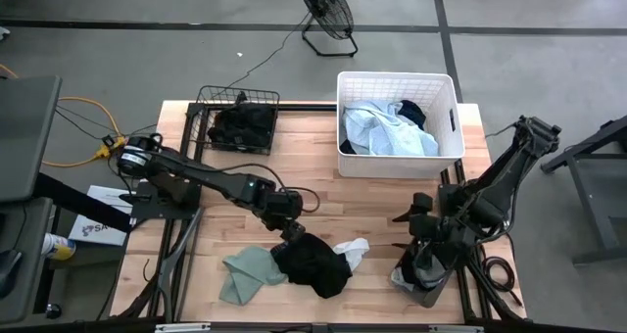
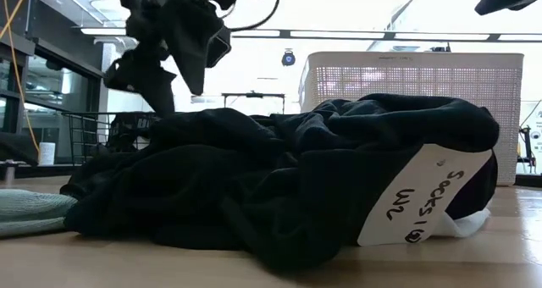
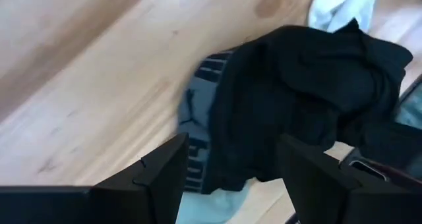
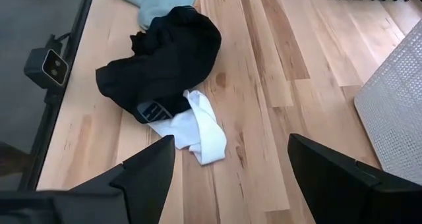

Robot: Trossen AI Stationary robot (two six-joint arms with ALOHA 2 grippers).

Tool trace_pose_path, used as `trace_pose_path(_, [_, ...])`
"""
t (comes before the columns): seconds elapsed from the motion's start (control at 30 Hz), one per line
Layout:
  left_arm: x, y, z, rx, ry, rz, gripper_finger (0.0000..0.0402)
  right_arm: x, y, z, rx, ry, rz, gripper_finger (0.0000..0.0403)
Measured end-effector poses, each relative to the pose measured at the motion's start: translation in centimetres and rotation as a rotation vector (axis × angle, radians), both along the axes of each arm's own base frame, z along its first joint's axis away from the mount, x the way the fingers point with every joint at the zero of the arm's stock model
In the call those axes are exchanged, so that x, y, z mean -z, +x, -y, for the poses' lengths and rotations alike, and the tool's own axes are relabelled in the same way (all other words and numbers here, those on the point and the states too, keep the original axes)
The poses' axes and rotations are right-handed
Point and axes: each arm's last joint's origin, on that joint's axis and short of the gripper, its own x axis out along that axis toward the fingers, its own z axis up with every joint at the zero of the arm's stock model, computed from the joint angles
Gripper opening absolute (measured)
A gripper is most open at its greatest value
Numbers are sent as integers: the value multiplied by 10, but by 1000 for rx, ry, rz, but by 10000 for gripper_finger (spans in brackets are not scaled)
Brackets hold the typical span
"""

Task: Pick & Place Cloths
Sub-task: Put the black boxer shorts into the black wire basket

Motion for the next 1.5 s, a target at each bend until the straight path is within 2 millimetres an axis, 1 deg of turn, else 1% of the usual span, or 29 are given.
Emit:
trace_pose_path(0.27, [32, 13, 10, 55, -64, -83, 223, 2, 1, -1, 27, 32, -4, 286])
trace_pose_path(0.43, [40, 19, 18, 75, -82, -63, 223, 1, 1, -1, 27, 37, -3, 286])
trace_pose_path(0.67, [57, 24, 20, 73, -75, -100, 223, 1, 1, -1, 29, 39, -2, 286])
trace_pose_path(0.83, [61, 28, 23, 79, -80, -72, 216, 1, 1, -1, 41, 54, -3, 286])
trace_pose_path(0.9, [61, 28, 23, 81, -78, -74, 199, 1, 1, -1, 45, 57, -4, 286])
trace_pose_path(1.0, [61, 28, 23, 80, -76, -73, 160, 2, 1, -1, 45, 56, -4, 286])
trace_pose_path(1.17, [62, 27, 22, 71, -60, -85, 81, 2, 1, -1, 46, 56, -5, 286])
trace_pose_path(1.27, [62, 26, 22, 71, -54, -91, 26, 2, 1, -1, 46, 56, -5, 286])
trace_pose_path(1.3, [62, 26, 22, 73, -53, -90, 14, 2, 1, -1, 46, 56, -5, 286])
trace_pose_path(1.4, [62, 26, 22, 88, -49, -85, 8, 2, 1, -1, 55, 65, -4, 286])
trace_pose_path(1.5, [55, 25, 21, 94, -44, -96, 5, 2, 1, -1, 68, 80, -4, 286])
